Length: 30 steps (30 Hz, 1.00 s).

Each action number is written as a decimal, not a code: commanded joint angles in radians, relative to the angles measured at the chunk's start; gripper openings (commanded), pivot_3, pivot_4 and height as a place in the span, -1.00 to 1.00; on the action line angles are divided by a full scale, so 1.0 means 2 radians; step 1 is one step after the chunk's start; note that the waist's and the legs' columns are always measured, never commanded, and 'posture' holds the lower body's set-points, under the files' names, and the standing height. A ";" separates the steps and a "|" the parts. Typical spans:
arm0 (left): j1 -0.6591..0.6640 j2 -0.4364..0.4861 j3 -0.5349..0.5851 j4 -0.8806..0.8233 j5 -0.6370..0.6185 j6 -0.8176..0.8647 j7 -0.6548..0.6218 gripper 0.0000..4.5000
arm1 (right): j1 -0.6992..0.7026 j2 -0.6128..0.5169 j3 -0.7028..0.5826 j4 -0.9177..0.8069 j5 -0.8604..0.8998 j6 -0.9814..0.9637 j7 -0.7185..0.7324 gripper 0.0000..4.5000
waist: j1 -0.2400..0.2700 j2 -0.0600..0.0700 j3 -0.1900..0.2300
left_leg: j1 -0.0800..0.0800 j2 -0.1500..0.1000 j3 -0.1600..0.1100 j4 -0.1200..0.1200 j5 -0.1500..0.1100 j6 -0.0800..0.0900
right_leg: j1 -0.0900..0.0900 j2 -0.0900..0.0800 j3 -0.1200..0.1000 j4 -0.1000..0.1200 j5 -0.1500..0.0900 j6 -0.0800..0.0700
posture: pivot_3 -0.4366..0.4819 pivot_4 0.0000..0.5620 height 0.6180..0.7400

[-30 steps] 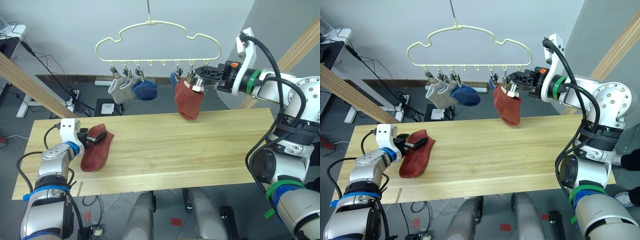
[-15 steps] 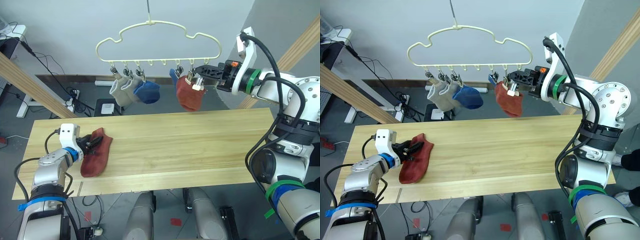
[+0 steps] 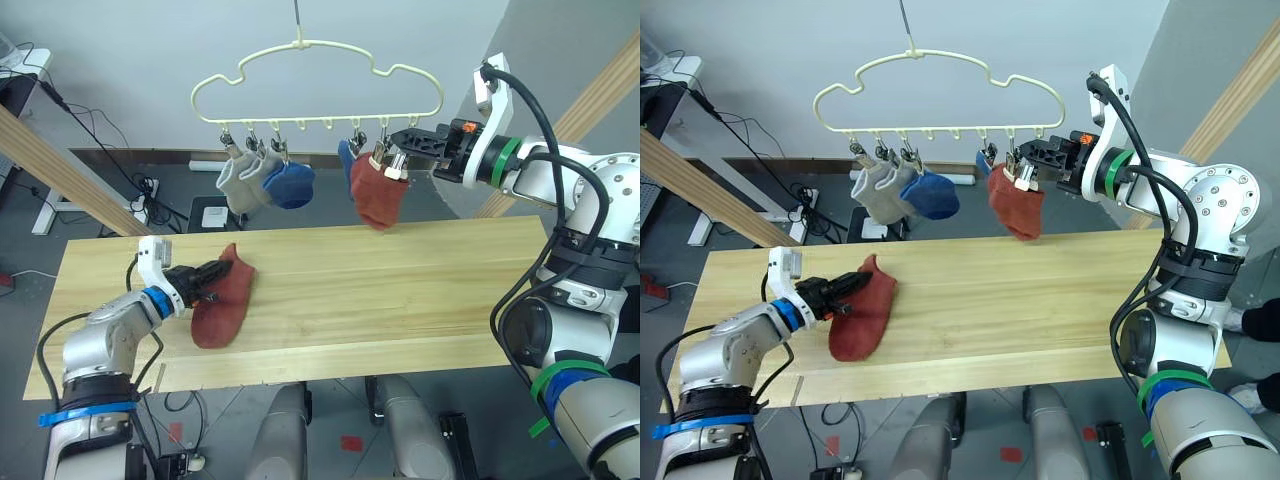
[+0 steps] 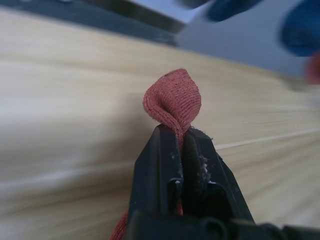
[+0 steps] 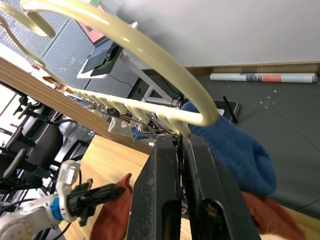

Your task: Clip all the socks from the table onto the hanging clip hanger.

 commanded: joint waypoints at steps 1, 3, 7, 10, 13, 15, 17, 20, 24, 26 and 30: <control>-0.007 0.030 -0.004 -0.087 -0.064 0.075 -0.044 -0.99 | 0.000 -0.013 -0.009 -0.006 0.011 0.001 0.007 -1.00 | 0.001 0.000 0.000 | 0.000 0.000 0.000 0.000 0.000 0.000 | 0.000 0.000 0.000 0.000 0.000 0.000 | -0.15 0.39 1.00; -0.022 0.041 -0.018 -0.109 -0.081 0.097 -0.062 -0.99 | 0.000 -0.018 -0.011 -0.003 0.015 0.006 0.013 -1.00 | 0.002 0.000 0.000 | 0.000 0.000 0.000 0.000 0.000 0.000 | 0.000 0.000 0.000 0.000 0.000 0.000 | -0.15 0.38 1.00; -0.053 0.049 -0.041 -0.134 -0.095 0.114 -0.081 -0.99 | -0.004 -0.021 -0.023 0.006 0.025 0.020 0.016 -1.00 | 0.001 0.000 0.000 | 0.000 0.000 0.000 0.000 0.000 0.000 | 0.000 0.000 0.000 0.000 0.000 0.000 | -0.17 0.36 1.00; -0.103 0.039 -0.084 -0.172 -0.098 0.103 -0.109 -0.99 | -0.008 -0.027 -0.035 0.016 0.037 0.039 0.019 -1.00 | 0.003 0.000 0.000 | 0.000 0.000 0.000 0.000 0.000 0.000 | 0.000 0.000 0.000 0.000 0.000 0.000 | -0.17 0.36 1.00; -0.153 0.012 -0.119 -0.183 -0.084 0.071 -0.120 -0.99 | -0.020 -0.022 -0.060 0.031 0.049 0.065 0.013 -1.00 | 0.005 0.000 0.000 | 0.000 -0.001 0.000 0.000 0.000 0.000 | 0.000 0.000 0.000 0.000 0.000 0.000 | -0.20 0.33 1.00; -0.163 0.007 -0.125 -0.181 -0.082 0.066 -0.122 -0.99 | -0.025 -0.019 -0.068 0.035 0.050 0.074 0.009 -1.00 | 0.002 0.000 0.000 | 0.000 -0.001 0.001 0.001 0.000 0.000 | 0.000 0.000 0.000 0.000 0.000 0.000 | -0.21 0.34 1.00; -0.182 -0.014 -0.148 -0.182 -0.066 0.039 -0.120 -0.99 | -0.031 -0.013 -0.081 0.043 0.054 0.080 0.001 -1.00 | -0.001 0.000 0.000 | 0.000 -0.001 0.001 0.000 0.000 0.000 | 0.000 0.000 0.000 0.000 0.000 0.000 | -0.21 0.33 1.00; -0.206 -0.057 -0.190 -0.167 -0.015 -0.031 -0.118 -0.99 | -0.042 0.009 -0.115 0.054 0.069 0.084 -0.028 -1.00 | 0.000 0.000 0.000 | 0.000 0.000 0.001 0.000 0.000 0.000 | 0.000 0.000 0.000 0.000 0.000 0.000 | -0.24 0.34 1.00; -0.204 -0.078 -0.202 -0.144 0.011 -0.063 -0.109 -0.99 | -0.041 0.018 -0.118 0.053 0.098 0.084 -0.055 -1.00 | -0.004 0.000 0.000 | 0.000 0.000 0.003 0.001 0.000 0.000 | 0.000 0.000 0.002 0.000 0.000 0.000 | -0.25 0.36 1.00; -0.212 -0.098 -0.206 -0.128 0.028 -0.091 -0.095 -0.99 | -0.038 0.023 -0.118 0.050 0.116 0.084 -0.070 -1.00 | -0.005 0.000 0.000 | 0.000 0.001 0.004 0.001 0.000 0.000 | 0.000 0.000 0.002 0.000 0.000 0.000 | -0.25 0.35 1.00; -0.224 -0.118 -0.205 -0.107 0.046 -0.115 -0.085 -0.99 | -0.035 0.026 -0.119 0.050 0.140 0.084 -0.096 -1.00 | -0.005 0.000 0.000 | -0.001 0.001 0.005 0.001 0.000 0.001 | 0.000 0.000 0.002 0.000 0.000 0.000 | -0.26 0.36 1.00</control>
